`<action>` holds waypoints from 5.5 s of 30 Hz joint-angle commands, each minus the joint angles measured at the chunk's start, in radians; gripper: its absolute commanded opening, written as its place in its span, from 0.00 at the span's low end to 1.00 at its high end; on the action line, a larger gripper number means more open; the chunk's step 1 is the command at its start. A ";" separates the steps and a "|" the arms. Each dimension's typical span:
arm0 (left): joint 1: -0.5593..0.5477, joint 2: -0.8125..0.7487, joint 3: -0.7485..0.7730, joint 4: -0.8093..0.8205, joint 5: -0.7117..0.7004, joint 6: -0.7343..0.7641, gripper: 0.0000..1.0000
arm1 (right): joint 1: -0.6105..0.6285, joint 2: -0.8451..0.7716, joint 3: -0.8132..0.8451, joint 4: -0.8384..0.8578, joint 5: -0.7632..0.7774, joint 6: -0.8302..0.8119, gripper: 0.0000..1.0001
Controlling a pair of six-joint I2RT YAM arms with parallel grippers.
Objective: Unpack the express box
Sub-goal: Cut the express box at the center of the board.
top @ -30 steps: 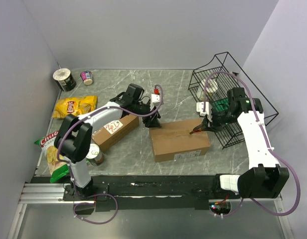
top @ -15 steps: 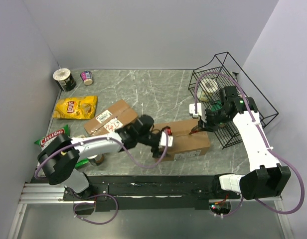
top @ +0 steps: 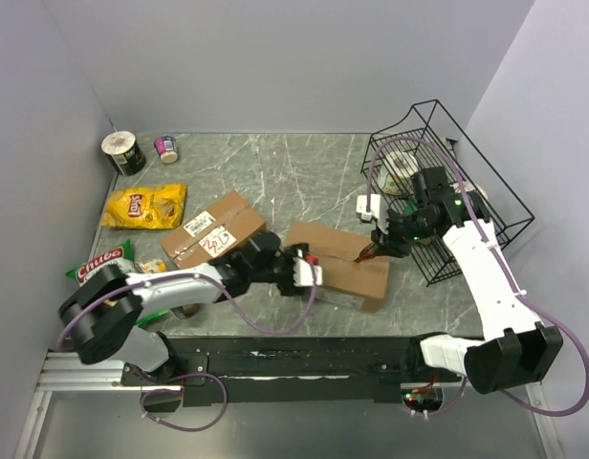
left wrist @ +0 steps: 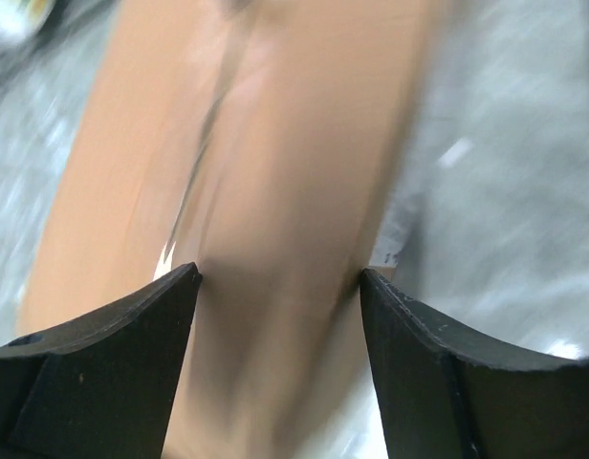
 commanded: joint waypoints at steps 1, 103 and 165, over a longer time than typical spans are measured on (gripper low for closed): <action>0.152 -0.090 -0.040 -0.144 -0.083 0.115 0.73 | 0.064 -0.048 -0.046 0.051 0.018 0.328 0.00; 0.155 0.490 0.255 -0.132 -0.225 -0.473 0.97 | 0.348 -0.361 -0.190 -0.229 0.377 0.625 0.00; 0.342 0.114 0.567 -0.219 0.752 -0.480 0.97 | 0.205 -0.166 -0.056 0.827 -0.023 1.021 0.00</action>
